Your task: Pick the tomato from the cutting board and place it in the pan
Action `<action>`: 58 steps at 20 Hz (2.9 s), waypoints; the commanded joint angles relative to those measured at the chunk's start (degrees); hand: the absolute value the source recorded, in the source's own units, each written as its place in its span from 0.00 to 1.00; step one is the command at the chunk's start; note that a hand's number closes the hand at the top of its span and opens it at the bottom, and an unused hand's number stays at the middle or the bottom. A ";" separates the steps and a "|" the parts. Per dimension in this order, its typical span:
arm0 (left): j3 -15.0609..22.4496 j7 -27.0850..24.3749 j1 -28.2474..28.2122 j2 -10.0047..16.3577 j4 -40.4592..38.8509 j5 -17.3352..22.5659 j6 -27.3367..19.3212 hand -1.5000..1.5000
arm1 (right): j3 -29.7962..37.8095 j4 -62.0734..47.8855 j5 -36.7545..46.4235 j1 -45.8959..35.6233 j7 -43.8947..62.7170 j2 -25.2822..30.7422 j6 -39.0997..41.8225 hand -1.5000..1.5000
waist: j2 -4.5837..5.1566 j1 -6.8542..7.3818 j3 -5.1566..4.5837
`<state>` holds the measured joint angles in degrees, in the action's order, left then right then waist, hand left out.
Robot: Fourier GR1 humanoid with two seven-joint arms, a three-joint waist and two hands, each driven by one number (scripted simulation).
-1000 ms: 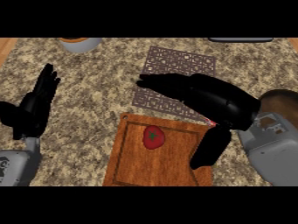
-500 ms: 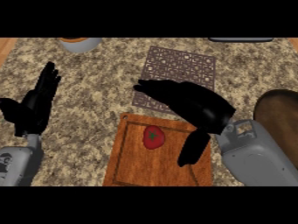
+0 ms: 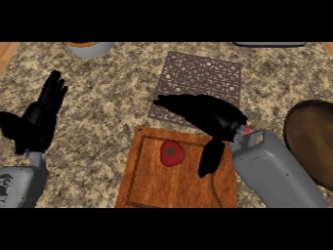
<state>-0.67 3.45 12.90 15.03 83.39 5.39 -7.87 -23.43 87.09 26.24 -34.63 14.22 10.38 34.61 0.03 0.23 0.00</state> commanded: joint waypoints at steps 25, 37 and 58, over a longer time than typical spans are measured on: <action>-3.69 1.92 -1.16 -2.30 2.72 -2.32 3.31 0.50 | -3.78 -11.62 22.71 -0.70 -4.99 -7.16 5.74 0.00 | -0.05 0.00 0.00; -2.76 0.26 0.28 -4.63 0.00 -5.70 2.66 0.50 | -10.27 -14.73 26.27 3.17 -2.00 -10.35 2.42 0.00 | -0.05 -0.14 0.00; -5.23 1.72 -0.03 -4.29 0.94 -4.66 4.12 0.50 | -2.38 -24.45 25.84 3.13 4.55 -10.38 -8.91 1.00 | -0.51 -1.09 0.00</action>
<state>-6.14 4.32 13.28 11.12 83.59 1.00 -3.15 -31.87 62.60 53.86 -33.85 6.97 -0.01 27.81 -0.34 0.05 0.08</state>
